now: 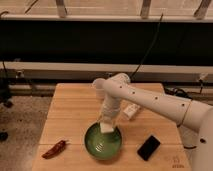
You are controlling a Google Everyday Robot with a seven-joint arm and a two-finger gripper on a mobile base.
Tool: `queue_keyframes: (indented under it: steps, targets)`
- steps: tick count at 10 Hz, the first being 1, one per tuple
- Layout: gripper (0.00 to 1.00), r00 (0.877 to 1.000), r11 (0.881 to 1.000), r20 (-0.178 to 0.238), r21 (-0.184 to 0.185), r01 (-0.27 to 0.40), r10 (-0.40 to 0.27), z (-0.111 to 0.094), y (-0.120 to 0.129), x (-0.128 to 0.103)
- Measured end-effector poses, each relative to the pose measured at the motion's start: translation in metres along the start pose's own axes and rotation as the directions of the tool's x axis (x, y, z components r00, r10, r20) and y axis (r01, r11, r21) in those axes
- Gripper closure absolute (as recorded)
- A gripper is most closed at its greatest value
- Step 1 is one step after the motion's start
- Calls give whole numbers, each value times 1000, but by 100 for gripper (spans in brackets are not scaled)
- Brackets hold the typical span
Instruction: Place the white sponge in the ceramic bowl
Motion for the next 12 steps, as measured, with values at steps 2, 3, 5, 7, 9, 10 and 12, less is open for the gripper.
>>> queue_keyframes:
  steps: [2,3,5,7,9,10,12]
  targets:
    - [30,1000,1000,1,-1,-1,1,1,1,0]
    - [29,1000,1000,1,-1,-1,1,1,2,0]
    - [38,1000,1000,2,-3,-2,2,1,3,0]
    - [49,1000,1000,3,-5,-1,1,2,4,-1]
    - [50,1000,1000,4,-8,0,0,2,5,-2]
    - [49,1000,1000,4,-8,0,0,2,5,-2]
    - [35,1000,1000,3,-10,1,-1,1,5,-2]
